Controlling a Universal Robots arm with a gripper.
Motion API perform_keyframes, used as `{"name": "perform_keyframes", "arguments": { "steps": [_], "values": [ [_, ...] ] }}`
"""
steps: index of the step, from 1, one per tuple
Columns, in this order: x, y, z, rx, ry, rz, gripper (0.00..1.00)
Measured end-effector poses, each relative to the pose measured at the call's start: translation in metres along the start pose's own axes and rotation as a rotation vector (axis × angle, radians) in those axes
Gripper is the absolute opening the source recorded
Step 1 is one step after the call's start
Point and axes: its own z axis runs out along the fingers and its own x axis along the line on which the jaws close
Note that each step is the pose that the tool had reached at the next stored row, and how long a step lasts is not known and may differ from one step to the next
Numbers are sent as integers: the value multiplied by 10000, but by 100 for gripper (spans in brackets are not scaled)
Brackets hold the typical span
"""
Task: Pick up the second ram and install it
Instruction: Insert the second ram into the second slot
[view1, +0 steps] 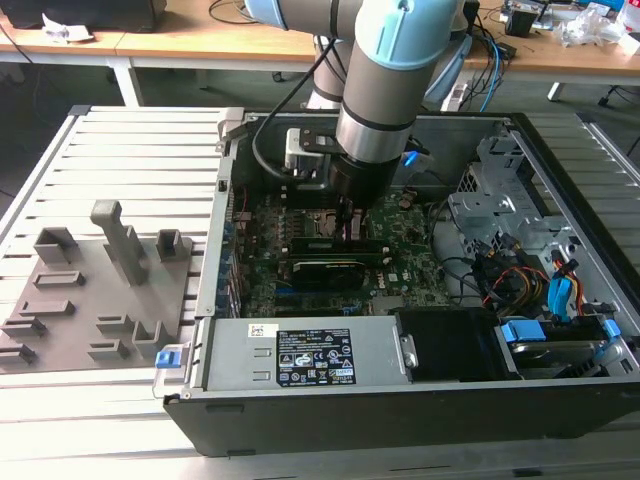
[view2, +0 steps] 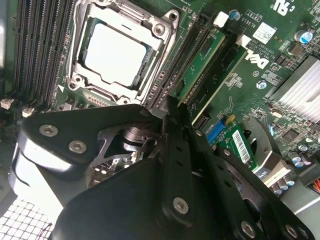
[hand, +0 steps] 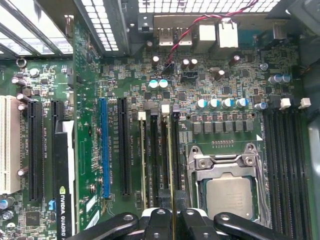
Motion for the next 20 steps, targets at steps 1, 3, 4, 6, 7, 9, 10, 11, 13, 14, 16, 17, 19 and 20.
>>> {"name": "perform_keyframes", "arguments": {
  "steps": [1, 3, 4, 6, 7, 9, 10, 11, 13, 14, 16, 17, 19, 20],
  "values": [
    [0, 1, 0, 0, 0, 1, 13],
    [2, 1, 0, 0, -2, 3, 13],
    [5, 1, 0, 0, -2, 3, 13],
    [14, 0, 0, 0, -1, 3, 13],
    [15, 0, 0, 0, -1, 3, 13],
    [17, -1, 5, -1, 1, 2, 13],
    [17, -2, 8, -2, 2, 2, 13],
    [17, -4, 14, -2, 1, 2, 13],
    [17, -11, 37, -2, 2, 3, 13],
    [18, -13, 42, -1, 2, 2, 13],
    [17, -14, 45, 0, 0, 3, 13],
    [16, -18, 49, 9, -10, -5, 13],
    [17, -14, 41, -1, 2, 2, 21],
    [10, -8, -24, 0, 1, 3, 21]
  ]
}}
